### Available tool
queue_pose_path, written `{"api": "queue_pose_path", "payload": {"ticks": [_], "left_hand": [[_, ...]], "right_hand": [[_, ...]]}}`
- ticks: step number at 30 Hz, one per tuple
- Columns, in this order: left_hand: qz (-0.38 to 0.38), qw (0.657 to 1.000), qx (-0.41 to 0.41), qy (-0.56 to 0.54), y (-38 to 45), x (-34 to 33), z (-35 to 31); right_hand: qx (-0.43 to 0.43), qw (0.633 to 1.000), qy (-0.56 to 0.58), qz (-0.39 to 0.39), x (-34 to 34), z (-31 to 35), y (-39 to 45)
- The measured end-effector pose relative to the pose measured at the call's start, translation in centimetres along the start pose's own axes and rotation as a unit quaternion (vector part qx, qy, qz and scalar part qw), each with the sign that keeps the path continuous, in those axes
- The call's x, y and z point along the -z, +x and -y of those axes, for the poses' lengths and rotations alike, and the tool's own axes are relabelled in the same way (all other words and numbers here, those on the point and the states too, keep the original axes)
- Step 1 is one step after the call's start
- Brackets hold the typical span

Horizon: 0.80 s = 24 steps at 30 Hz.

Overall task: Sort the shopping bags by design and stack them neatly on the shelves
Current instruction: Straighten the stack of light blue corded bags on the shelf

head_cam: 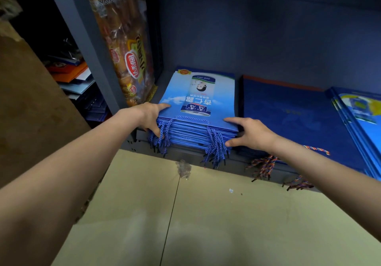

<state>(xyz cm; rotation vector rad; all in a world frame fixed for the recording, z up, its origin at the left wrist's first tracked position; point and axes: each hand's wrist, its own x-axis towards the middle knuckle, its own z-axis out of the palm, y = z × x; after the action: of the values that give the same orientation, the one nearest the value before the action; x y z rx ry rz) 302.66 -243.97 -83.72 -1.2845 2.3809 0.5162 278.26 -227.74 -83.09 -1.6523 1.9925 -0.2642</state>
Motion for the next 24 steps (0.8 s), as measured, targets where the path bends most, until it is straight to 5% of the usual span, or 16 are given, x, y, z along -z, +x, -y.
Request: {"api": "queue_pose_path", "payload": {"ticks": [13, 24], "left_hand": [[0.034, 0.999, 0.019, 0.022, -0.6, -0.6, -0.9], [0.015, 0.999, 0.032, 0.013, 0.0, -1.7, -0.6]], "right_hand": [[-0.077, 0.990, -0.077, 0.087, -0.9, 2.7, 0.3], [-0.085, 0.992, -0.089, 0.028, -3.4, 3.4, 0.6]]}}
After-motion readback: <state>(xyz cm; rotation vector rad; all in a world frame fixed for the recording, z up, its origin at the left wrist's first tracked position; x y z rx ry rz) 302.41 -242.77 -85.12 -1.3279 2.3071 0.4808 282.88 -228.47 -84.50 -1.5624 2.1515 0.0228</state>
